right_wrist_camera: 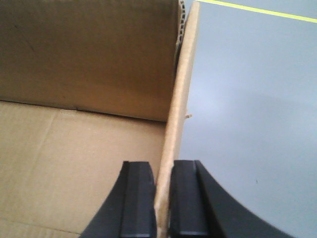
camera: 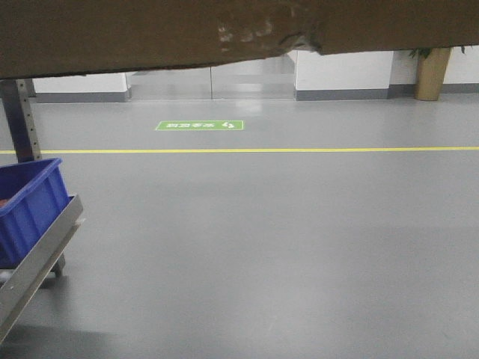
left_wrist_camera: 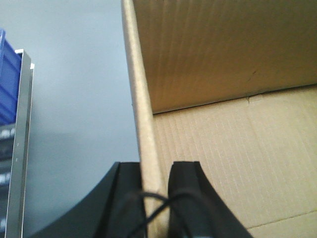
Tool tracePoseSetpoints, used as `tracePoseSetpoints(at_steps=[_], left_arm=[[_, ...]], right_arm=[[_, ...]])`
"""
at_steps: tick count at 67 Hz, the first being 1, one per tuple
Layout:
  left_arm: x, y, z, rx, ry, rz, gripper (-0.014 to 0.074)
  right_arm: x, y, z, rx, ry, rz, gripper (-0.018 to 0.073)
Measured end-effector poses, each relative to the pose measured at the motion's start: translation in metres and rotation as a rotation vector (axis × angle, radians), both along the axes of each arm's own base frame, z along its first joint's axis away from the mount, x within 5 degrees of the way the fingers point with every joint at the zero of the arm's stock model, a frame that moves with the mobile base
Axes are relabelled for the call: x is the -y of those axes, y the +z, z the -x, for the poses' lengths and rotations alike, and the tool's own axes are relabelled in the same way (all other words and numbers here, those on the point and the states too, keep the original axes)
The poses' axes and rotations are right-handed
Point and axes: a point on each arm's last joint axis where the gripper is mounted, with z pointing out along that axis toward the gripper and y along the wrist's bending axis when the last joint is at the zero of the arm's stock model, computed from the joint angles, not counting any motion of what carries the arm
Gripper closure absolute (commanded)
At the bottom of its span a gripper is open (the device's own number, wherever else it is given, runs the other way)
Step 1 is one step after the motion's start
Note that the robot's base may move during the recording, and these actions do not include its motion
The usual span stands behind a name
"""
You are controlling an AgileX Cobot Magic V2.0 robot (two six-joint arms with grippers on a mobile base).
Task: Grab carton from right shelf to conveyor
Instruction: 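Hold the carton with both grippers while the base turns away from the shelf, then carry the carton with both grippers while driving to the red conveyor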
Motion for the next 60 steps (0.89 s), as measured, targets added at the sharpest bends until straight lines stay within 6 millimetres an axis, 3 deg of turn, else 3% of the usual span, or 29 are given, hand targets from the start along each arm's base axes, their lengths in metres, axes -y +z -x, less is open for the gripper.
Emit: tracePoseSetpoints(at_steps=[60], left_arm=[[-0.0005,0.0001,-0.0001,0.002,0.003,-0.005,0.0615]], right_arm=[[-0.0003,0.0006,-0.0003,0.008,0.003,-0.002,0.0627]])
